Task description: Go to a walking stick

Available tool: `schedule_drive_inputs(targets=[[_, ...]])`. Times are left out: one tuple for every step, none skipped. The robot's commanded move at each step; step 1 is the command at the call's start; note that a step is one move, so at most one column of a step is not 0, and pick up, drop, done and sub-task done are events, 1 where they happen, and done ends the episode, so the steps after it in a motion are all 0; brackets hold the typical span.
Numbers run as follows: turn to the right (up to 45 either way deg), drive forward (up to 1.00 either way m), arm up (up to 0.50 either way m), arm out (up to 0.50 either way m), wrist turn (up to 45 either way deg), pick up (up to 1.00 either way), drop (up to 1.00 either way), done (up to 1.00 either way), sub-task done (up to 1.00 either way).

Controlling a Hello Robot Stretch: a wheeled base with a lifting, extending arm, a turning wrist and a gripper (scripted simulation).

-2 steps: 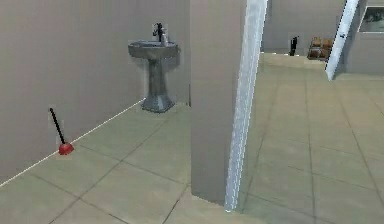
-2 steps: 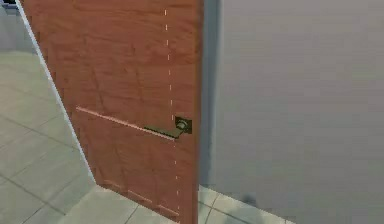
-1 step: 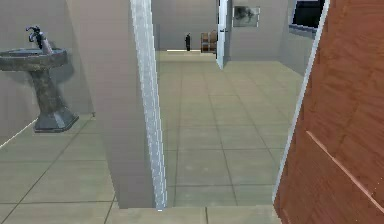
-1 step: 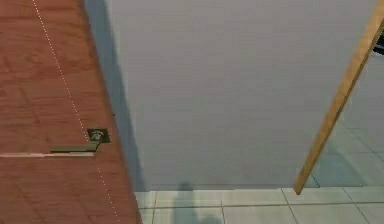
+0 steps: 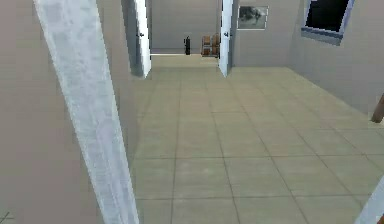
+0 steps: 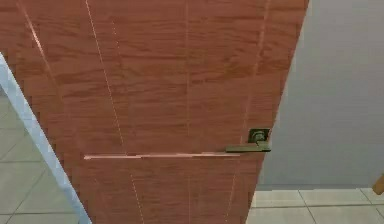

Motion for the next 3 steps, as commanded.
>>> schedule_drive_inputs(targets=[[0.0, 0.45, 0.00, 0.00, 0.0, 0.00, 0.00, 0.00, 0.00], [3.0, 0.00, 0.00, 0.00, 0.0, 0.00, 0.00, 0.00, 0.00], [0.0, 1.00, 0.00, 0.00, 0.0, 0.00, 0.00, 0.00, 0.00]])
